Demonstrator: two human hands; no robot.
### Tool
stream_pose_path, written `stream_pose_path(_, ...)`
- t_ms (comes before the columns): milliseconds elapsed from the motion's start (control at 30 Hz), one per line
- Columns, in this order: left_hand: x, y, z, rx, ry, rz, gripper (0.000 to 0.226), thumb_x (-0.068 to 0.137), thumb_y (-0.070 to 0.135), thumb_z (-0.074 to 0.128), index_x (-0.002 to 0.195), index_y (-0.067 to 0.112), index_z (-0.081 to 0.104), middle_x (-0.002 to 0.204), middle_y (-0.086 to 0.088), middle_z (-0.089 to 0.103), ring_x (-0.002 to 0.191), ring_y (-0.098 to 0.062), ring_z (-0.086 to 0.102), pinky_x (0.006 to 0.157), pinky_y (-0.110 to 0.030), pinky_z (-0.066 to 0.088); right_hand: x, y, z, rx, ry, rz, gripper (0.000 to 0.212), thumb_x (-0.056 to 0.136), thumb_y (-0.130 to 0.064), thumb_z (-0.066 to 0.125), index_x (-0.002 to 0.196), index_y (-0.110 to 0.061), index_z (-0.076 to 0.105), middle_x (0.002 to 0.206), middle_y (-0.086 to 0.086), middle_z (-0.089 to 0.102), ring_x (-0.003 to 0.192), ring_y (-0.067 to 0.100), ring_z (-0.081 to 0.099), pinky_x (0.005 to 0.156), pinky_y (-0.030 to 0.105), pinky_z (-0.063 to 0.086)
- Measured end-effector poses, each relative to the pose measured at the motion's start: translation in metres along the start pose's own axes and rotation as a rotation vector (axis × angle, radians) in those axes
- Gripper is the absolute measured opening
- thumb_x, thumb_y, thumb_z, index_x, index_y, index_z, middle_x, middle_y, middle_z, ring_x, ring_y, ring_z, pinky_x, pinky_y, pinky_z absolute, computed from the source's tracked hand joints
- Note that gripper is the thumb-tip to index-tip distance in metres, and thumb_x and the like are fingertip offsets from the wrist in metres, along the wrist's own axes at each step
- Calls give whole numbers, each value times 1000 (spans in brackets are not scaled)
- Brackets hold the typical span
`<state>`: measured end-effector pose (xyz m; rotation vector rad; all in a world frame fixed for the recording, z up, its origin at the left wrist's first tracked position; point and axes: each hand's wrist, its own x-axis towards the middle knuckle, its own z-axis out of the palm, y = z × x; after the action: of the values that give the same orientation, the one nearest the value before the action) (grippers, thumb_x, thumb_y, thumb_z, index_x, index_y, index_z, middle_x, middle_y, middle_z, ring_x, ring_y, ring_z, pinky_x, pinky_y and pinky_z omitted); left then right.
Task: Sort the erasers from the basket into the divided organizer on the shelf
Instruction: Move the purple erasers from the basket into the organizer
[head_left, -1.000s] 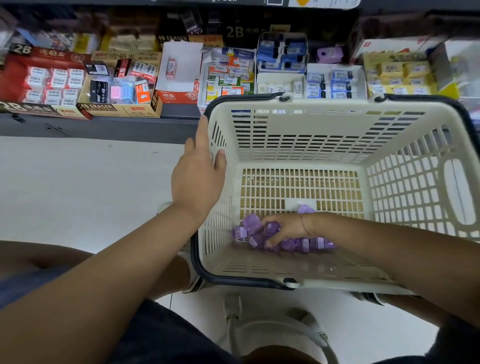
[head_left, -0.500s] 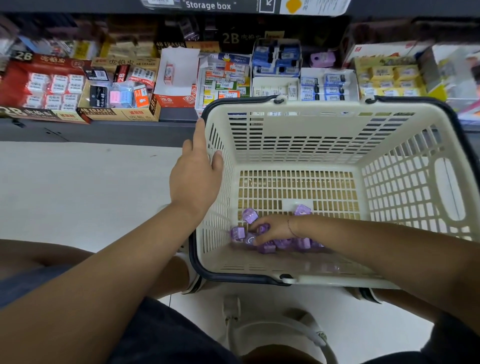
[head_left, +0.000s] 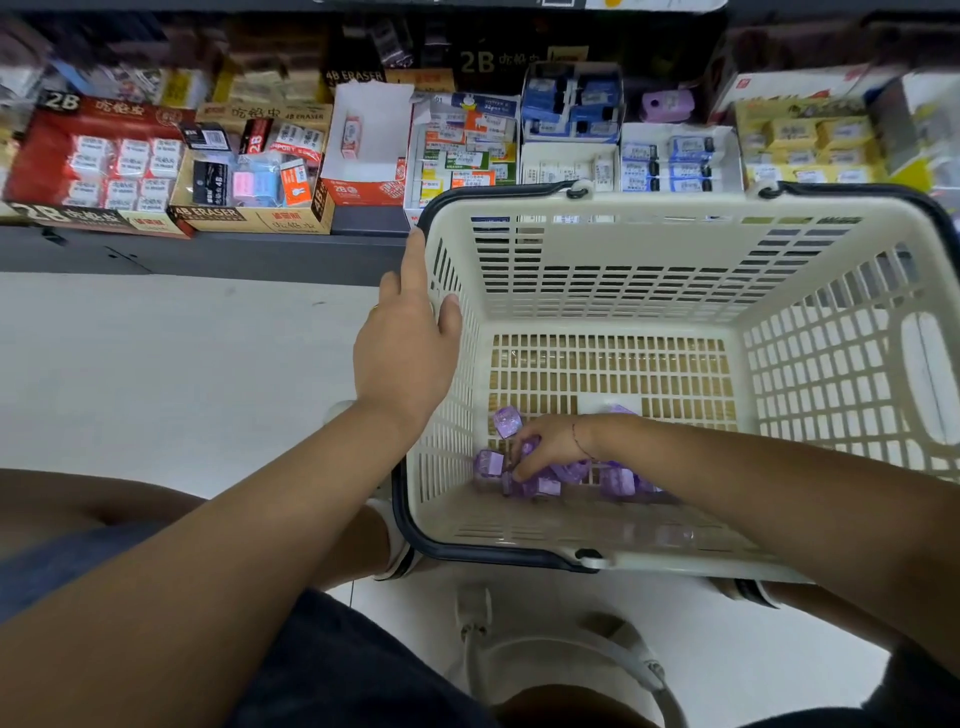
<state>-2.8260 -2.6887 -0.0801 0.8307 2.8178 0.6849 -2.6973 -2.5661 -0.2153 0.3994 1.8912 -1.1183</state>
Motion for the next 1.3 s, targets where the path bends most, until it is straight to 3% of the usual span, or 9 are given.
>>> stream_pose_path(267,0,3,-2,22,-13,2,63,100,33,42,153,25,10,131,-8,48,93,-25,61,67,-32,46,-7,-6,0,43,65,-16,22,78,-43,71,92,-27,65,110,-2,56,104,22,55,92,36,45)
stream_pose_path(400,0,8,-4,59,25,13,61,99,35,43,152,19,19,151,-12,27,137,-29,29,107,-40,30,-45,-25,-37,287,276,-123,15,78,-35,74,88,-27,67,103,1,66,97,25,64,94,43,50)
stream_pose_path(500,7,40,-18,-380,-49,-187,61,97,48,42,151,29,22,159,0,13,145,-20,12,118,-42,14,-97,-62,-80,546,635,-288,7,82,-22,72,85,-18,66,88,4,69,80,15,64,85,38,52)
stream_pose_path(633,19,110,-72,-1306,-309,-618,52,89,65,44,131,36,53,137,5,50,126,-16,45,108,-49,31,-168,-137,-112,757,1087,-589,10,85,-15,68,88,-12,59,65,-8,65,55,2,59,56,16,46)
stream_pose_path(700,29,136,-100,-1615,-430,-641,51,86,66,45,106,25,68,112,-3,67,101,-21,61,92,-44,46,-191,-172,-116,716,1282,-697,11,84,-11,69,86,-10,58,67,-10,62,60,-1,57,59,11,44)
stream_pose_path(800,44,158,-139,-1857,-463,-556,49,88,56,52,106,13,68,98,-9,71,87,-22,67,83,-33,53,-211,-212,-121,620,1477,-758,13,82,-19,71,85,-17,59,74,-13,63,68,-3,58,65,12,44)
stream_pose_path(900,59,165,-169,-1963,-423,-487,35,89,44,57,87,11,68,80,-8,70,70,-20,68,70,-29,57,-226,-237,-133,518,1551,-784,13,82,-31,68,87,-27,57,84,-16,64,78,1,60,70,18,46)
stream_pose_path(1133,72,173,-190,-2122,-440,-490,37,90,43,59,106,10,65,93,-6,67,98,-21,62,97,-32,47,-233,-266,-156,291,1643,-793,22,82,-43,40,97,-32,51,100,-16,52,101,6,50,91,36,42)
stream_pose_path(1300,94,171,-189,-2164,-422,-498,35,93,47,50,104,15,58,85,-3,58,99,-17,54,100,-28,39,-229,-267,-169,97,1390,-799,28,87,-29,42,114,-26,49,113,-10,45,110,3,44,96,23,36)
